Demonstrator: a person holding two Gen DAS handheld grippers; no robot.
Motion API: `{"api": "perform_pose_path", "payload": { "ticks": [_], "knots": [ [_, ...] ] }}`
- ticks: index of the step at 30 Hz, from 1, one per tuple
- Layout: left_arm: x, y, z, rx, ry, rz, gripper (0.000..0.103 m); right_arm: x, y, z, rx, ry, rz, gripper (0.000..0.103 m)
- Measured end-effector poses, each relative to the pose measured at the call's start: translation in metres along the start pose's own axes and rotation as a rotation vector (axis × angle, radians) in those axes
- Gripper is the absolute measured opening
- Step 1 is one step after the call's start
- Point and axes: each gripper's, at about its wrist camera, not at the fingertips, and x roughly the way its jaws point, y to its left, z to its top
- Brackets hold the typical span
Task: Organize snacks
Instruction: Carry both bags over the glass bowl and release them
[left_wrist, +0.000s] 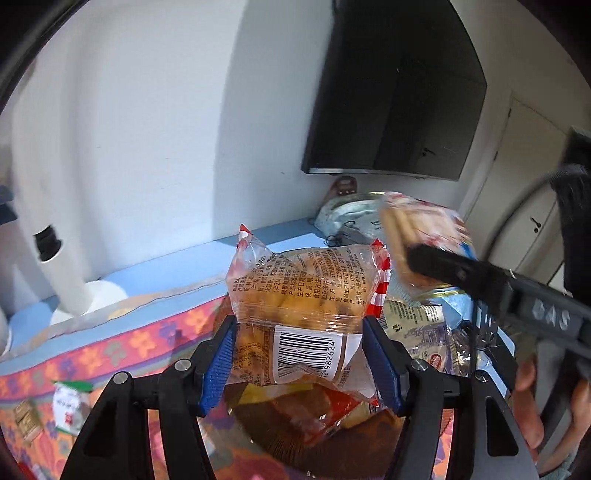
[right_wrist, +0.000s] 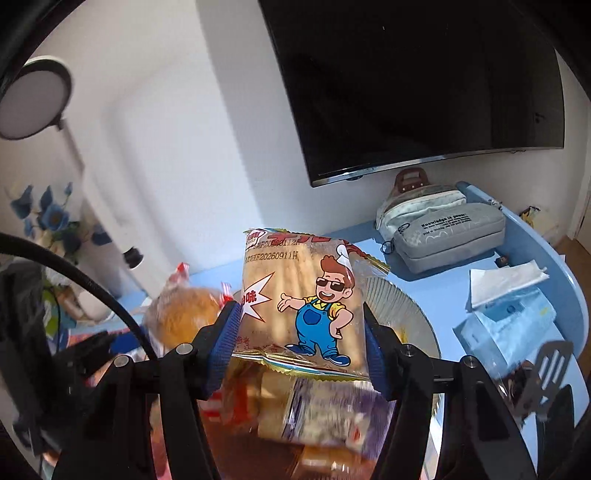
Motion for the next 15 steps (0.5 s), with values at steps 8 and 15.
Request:
{"api": "perform_pose_path", "payload": {
  "ticks": [8, 15],
  "knots": [
    [0.02, 0.005, -0.009, 0.058, 0.048, 0.042, 0.079, 0.003, -0.016, 0.003, 0.048, -0.012, 0.01, 0.075],
    [-0.03, 0.04, -0.025, -0.027, -0.001, 0.015, 0.08, -0.015, 0.006, -0.017, 0.012, 0.007, 0.041, 0.075]
  ]
}}
